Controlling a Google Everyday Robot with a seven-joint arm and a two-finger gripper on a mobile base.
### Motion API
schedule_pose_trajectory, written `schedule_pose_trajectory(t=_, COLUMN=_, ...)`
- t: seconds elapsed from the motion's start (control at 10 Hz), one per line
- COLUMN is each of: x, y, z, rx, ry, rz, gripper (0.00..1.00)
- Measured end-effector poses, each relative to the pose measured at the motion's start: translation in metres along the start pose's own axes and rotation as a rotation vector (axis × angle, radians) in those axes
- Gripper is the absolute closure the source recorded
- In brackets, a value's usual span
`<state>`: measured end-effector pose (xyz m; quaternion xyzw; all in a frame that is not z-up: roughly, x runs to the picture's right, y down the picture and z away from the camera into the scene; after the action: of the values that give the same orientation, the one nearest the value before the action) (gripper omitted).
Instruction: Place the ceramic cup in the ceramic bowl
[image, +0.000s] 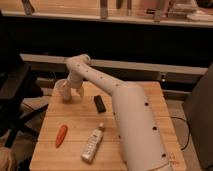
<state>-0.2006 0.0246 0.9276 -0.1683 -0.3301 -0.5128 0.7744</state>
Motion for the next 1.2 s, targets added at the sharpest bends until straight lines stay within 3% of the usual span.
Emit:
schedule_pose_trajectory(t=0.3, x=-0.0011, y=-0.0012, z=-0.0011, rx=-0.001, ry=-0.017, rz=-0.008, gripper=0.22)
schedule_pose_trajectory(t=0.5, x=-0.0017, y=-0.0011, z=-0.0002, rx=-0.005, ry=-0.024, rz=-0.013, gripper=0.28)
schedule_pose_trajectory(t=0.7, x=-0.0009, y=0.0020, z=-0.0006, rx=-0.008, ry=-0.035, rz=-0.016, gripper=0.20)
schedule_pose_trajectory(t=0.8, x=-0.0003, y=0.0020, z=-0.0013, rx=-0.006, ry=-0.037, rz=-0.015, gripper=0.22)
schedule_pose_trajectory(t=1.0, x=-0.0003, y=0.0011, z=-0.0031, rx=-0.009, ry=-0.046, rz=-0.017, gripper=0.37)
schedule_pose_trajectory(t=1.2, x=-0.0010, y=0.0009, z=-0.0030, rx=-0.013, ry=-0.061, rz=-0.023, gripper=0.38)
